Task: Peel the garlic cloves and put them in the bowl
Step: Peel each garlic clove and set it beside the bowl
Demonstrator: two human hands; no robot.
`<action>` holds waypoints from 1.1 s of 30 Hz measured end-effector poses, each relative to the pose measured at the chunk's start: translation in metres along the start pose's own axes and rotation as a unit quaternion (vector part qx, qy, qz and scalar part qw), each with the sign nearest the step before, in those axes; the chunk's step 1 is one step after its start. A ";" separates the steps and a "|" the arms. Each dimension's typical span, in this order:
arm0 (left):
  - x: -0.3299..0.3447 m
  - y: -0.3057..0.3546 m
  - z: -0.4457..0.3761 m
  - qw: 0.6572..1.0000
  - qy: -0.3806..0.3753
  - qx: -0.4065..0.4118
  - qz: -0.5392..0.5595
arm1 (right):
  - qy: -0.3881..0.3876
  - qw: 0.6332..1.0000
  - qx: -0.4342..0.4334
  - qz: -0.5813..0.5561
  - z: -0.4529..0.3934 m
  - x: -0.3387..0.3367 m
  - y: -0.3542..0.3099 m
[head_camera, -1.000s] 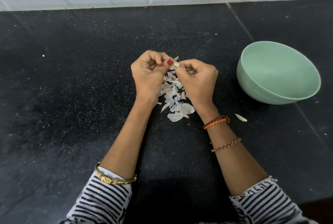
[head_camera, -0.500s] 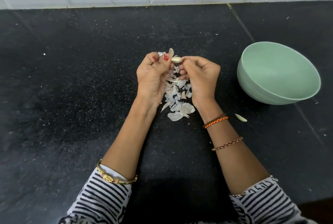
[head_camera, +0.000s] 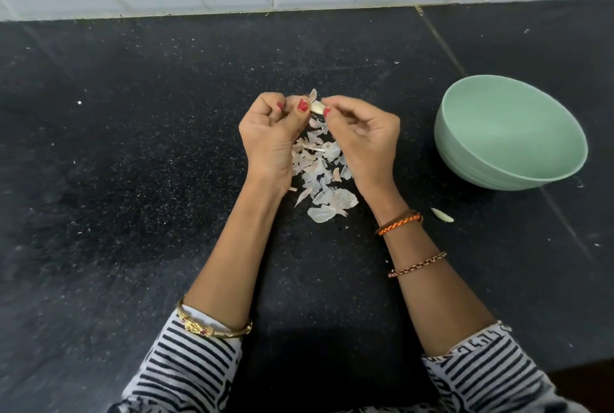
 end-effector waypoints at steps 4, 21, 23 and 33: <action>-0.004 0.002 -0.001 0.994 -0.026 0.058 -0.090 | -0.012 0.999 0.002 0.031 0.000 -0.003 0.004; -0.005 0.003 0.000 0.993 -0.069 0.010 -0.091 | -0.029 0.999 -0.001 0.034 -0.003 -0.003 0.011; -0.003 0.004 0.001 0.994 -0.078 -0.010 -0.078 | -0.029 0.999 0.020 0.014 -0.004 -0.004 0.011; -0.003 -0.001 -0.001 0.998 0.023 0.041 -0.037 | 0.025 0.999 -0.022 0.031 -0.003 -0.008 0.007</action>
Point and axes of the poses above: each hand's wrist, its own z-axis away from the middle knuckle, its own x-axis out of the palm, y = z × x, the point moved 1 cm from there along -z, towards the middle knuckle, and after that the axes turned 2 degrees about -y, right-handed, at the moved point
